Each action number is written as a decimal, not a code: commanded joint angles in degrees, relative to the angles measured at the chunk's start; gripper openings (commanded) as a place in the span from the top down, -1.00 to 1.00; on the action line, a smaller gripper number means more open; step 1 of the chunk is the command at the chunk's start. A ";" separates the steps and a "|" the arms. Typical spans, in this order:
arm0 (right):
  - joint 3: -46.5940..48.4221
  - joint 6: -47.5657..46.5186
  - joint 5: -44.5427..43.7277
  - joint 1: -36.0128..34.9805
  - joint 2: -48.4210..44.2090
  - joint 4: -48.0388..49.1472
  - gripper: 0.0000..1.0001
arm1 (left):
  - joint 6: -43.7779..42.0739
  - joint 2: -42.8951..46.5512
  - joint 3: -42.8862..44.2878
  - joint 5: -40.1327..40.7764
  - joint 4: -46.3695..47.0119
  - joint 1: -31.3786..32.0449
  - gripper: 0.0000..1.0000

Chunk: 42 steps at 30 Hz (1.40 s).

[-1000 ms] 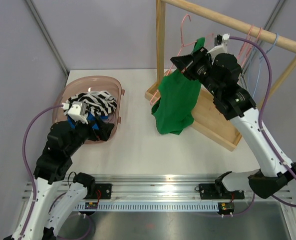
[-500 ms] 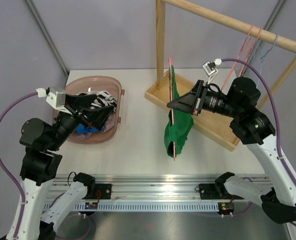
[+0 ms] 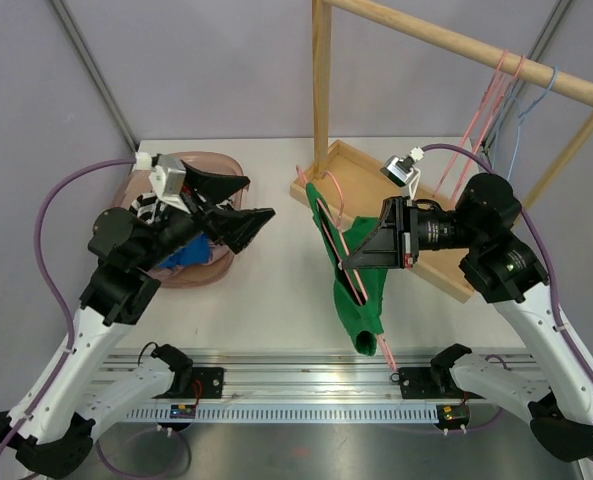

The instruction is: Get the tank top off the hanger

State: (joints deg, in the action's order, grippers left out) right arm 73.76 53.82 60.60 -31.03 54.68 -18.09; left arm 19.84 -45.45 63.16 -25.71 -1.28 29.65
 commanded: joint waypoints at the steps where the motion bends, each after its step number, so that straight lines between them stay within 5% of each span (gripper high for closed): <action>1: 0.16 4.44 5.66 -0.35 -1.06 8.67 1.00 | -4.96 -1.04 -0.66 3.20 6.29 5.58 -0.98; 5: -0.45 6.99 6.11 -0.35 -0.89 10.97 1.00 | -9.81 -3.58 -0.84 11.65 6.38 14.28 -0.98; 15: -0.46 8.76 8.22 -0.35 -2.82 12.03 1.00 | -13.07 -11.41 0.83 23.25 7.34 19.48 -0.91; 19: 1.56 5.16 7.34 -0.35 -3.09 6.59 1.00 | -13.16 -12.82 0.48 23.96 7.96 20.01 -0.46; 23: 2.53 -0.28 6.90 -0.35 -2.64 0.96 1.00 | -12.98 -12.30 -0.40 25.45 8.05 20.27 0.30; 27: 2.18 -4.94 6.38 -0.35 -2.21 -4.74 1.00 | -12.80 -11.42 -0.40 32.20 6.47 20.27 0.67; 29: 1.83 -8.01 6.99 -0.44 -1.94 -7.04 1.00 | -12.45 -10.98 -0.49 36.95 4.98 20.27 0.66; 31: 1.31 -9.17 7.34 -0.35 -2.03 -8.89 1.00 | -12.89 -10.54 -0.40 38.37 3.57 20.27 0.23; 33: 0.16 -9.35 7.78 -0.35 -2.20 -8.28 1.00 | -13.59 -10.27 -0.58 37.67 3.04 20.27 0.21; 35: -0.45 -9.09 8.31 -0.35 -2.64 -7.67 1.00 | -13.68 -10.45 -0.49 37.40 2.77 20.27 0.31; 37: -0.46 -9.17 8.48 -0.35 -3.08 -7.32 1.00 | -13.60 -10.80 -0.49 38.19 2.60 20.27 0.62; 42: -0.46 -10.31 8.49 -0.35 -4.05 -9.15 1.00 | -13.42 -10.98 -0.40 39.95 2.16 20.27 0.56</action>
State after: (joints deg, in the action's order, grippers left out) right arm 72.93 44.73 66.67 -31.03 52.40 -26.09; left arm 6.94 -57.25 62.19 10.02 -1.89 50.04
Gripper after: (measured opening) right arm 0.066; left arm 0.192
